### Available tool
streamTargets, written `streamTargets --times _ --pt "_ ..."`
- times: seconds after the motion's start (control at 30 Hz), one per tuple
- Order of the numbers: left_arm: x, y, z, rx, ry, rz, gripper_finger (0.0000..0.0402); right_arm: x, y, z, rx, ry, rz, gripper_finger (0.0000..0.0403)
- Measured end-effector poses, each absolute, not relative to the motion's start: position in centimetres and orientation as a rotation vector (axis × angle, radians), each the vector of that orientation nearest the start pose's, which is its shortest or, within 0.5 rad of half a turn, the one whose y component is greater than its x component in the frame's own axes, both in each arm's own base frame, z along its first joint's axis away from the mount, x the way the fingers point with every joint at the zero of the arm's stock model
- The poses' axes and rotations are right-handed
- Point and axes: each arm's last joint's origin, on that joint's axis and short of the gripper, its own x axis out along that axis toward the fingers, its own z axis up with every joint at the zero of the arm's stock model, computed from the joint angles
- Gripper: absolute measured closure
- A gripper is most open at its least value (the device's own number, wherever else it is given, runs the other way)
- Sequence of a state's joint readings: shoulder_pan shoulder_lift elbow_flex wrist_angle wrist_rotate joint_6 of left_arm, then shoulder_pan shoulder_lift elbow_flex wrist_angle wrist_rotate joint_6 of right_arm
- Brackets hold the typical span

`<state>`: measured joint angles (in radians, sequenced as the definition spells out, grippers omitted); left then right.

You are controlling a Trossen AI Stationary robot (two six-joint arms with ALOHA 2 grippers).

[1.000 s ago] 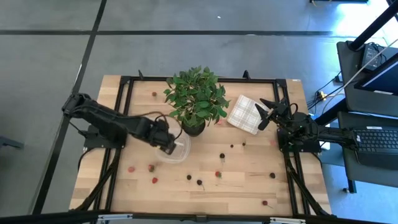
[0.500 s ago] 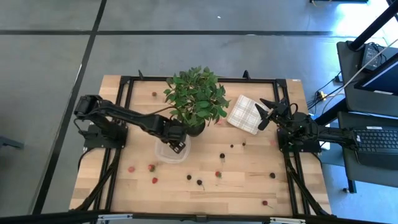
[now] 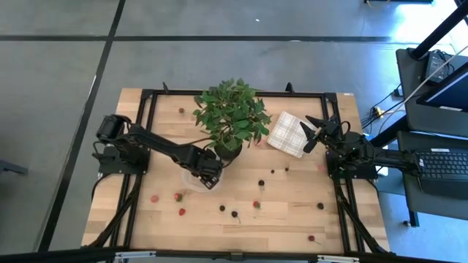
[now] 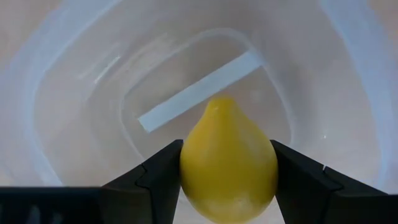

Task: Pick and placing Produce into tupperware
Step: Put the yellow lemon into the transparent bin

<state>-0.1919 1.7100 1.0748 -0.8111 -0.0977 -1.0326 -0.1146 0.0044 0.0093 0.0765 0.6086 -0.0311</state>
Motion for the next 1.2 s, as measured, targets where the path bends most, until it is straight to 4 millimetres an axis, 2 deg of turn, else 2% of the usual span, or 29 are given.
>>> streamTargets --times 0.27,0.67,1.2 --pt "29.53 -6.13 17.03 -0.593 1.289 0.675 0.0196 8.94 -2.7 17.33 -0.009 -0.07 -0.724 0.0221" --pt "28.92 -6.09 16.17 -0.602 1.327 0.671 0.0196 8.94 -2.7 17.33 -0.009 -0.07 -0.724 0.0221" --pt "28.98 -6.04 16.17 -0.565 1.319 0.659 0.0196 8.94 -2.7 17.33 -0.009 -0.07 -0.724 0.0221"
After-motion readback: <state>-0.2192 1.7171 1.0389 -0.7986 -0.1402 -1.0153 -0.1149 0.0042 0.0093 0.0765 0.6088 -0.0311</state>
